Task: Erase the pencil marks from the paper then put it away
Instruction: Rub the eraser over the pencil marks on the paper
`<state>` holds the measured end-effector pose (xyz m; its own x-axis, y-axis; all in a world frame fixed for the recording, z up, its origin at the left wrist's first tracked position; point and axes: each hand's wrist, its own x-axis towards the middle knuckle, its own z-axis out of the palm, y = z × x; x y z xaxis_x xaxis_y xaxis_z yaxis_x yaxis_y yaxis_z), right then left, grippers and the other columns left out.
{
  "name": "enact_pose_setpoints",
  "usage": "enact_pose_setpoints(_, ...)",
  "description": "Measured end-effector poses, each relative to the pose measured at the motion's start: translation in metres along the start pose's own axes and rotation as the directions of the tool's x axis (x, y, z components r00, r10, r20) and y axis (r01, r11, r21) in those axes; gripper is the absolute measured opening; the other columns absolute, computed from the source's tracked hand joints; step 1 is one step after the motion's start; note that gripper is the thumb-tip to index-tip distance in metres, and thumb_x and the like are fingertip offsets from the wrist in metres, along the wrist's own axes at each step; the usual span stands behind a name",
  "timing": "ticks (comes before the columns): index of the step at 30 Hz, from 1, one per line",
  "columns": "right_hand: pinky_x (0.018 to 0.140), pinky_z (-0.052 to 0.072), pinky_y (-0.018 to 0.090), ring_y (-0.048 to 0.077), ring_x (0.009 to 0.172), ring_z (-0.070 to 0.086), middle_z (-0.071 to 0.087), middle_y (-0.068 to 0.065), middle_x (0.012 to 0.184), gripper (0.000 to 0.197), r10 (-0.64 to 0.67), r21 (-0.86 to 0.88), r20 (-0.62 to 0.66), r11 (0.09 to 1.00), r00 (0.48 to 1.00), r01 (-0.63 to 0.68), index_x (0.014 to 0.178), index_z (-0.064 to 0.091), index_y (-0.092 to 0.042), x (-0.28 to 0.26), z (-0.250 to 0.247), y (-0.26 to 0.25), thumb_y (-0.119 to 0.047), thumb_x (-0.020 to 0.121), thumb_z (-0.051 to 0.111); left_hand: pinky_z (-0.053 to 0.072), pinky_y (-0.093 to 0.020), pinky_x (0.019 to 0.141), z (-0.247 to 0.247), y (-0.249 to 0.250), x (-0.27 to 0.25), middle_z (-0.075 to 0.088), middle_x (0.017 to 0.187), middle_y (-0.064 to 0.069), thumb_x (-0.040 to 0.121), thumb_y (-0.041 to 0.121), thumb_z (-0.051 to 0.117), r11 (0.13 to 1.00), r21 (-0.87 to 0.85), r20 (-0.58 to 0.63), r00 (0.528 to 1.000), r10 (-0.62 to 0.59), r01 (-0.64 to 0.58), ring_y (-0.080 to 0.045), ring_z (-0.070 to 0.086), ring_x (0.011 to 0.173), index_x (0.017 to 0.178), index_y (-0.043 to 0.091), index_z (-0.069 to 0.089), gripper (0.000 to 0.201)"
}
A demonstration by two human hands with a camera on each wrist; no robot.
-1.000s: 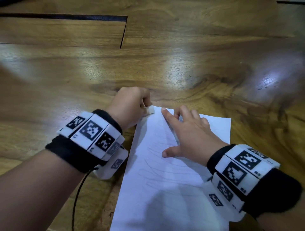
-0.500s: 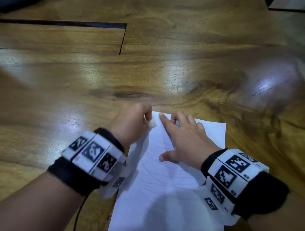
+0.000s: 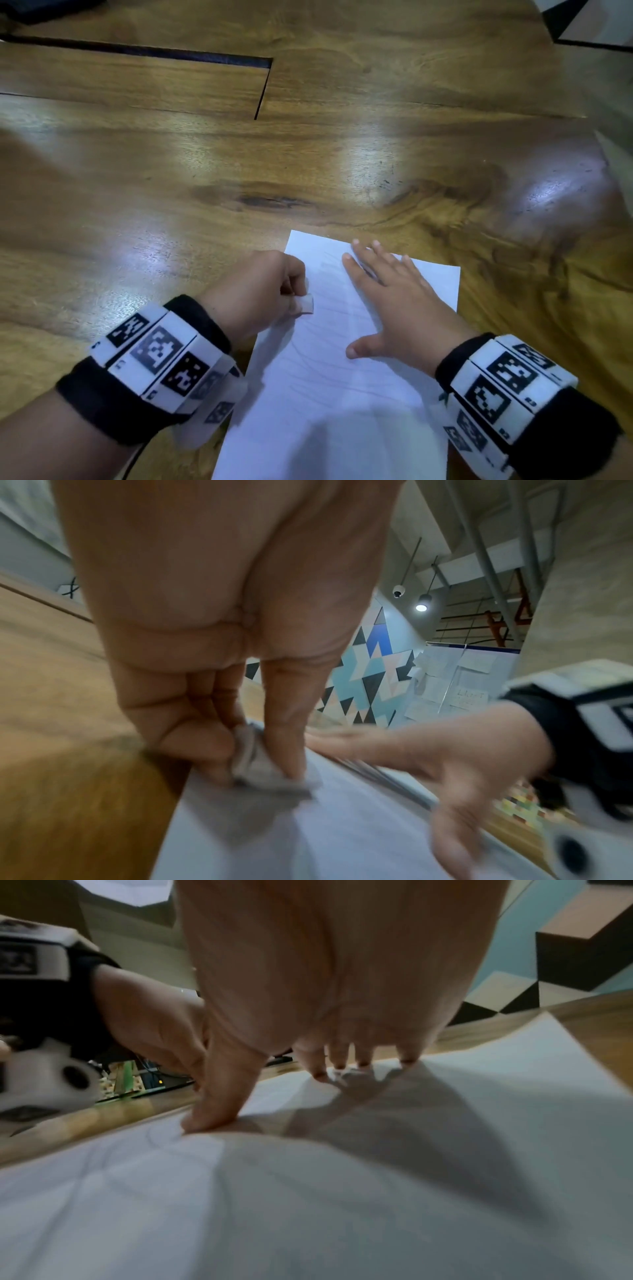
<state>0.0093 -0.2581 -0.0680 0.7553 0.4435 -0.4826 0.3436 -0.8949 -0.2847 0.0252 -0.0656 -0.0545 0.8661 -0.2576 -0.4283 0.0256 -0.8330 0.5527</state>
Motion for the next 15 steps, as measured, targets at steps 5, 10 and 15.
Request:
enact_pose_setpoints(5, 0.115, -0.018, 0.036, 0.005, 0.130, -0.040, -0.041, -0.017, 0.143, 0.111, -0.046, 0.027, 0.010, 0.999, 0.999, 0.046, 0.144, -0.026, -0.025, -0.005, 0.013, -0.001, -0.066, 0.078, 0.054, 0.042, -0.020, 0.054, -0.014, 0.000, 0.004, 0.065, 0.063, 0.006, 0.070, 0.022, 0.076, 0.999, 0.033, 0.153, 0.988, -0.036, 0.032, -0.008, 0.056, 0.058, 0.067, 0.018, 0.062, 0.015)
enact_pose_setpoints(10, 0.113, -0.019, 0.036, 0.007, 0.134, -0.036, -0.038, -0.020, 0.143, 0.108, -0.038, 0.016, 0.012, 0.999, 0.999, 0.038, 0.145, -0.024, -0.027, -0.003, 0.012, -0.001, -0.066, 0.079, 0.053, 0.035, -0.022, 0.055, -0.018, 0.017, 0.032, 0.055, 0.060, 0.005, 0.069, 0.016, 0.075, 1.000, -0.012, -0.163, 0.986, -0.030, 0.029, -0.014, 0.050, 0.060, 0.074, 0.016, 0.065, 0.012)
enact_pose_setpoints(15, 0.115, -0.017, 0.039, 0.010, 0.137, -0.034, -0.035, -0.019, 0.148, 0.110, -0.016, 0.002, 0.020, 1.000, 1.000, 0.016, 0.146, -0.023, -0.027, -0.002, 0.012, -0.004, -0.066, 0.078, 0.055, 0.033, -0.010, 0.049, -0.009, 0.019, 0.037, 0.056, 0.064, 0.003, 0.070, 0.015, 0.074, 0.998, 0.058, -0.215, 0.976, 0.037, -0.025, -0.013, 0.051, 0.066, 0.070, 0.015, 0.066, 0.009)
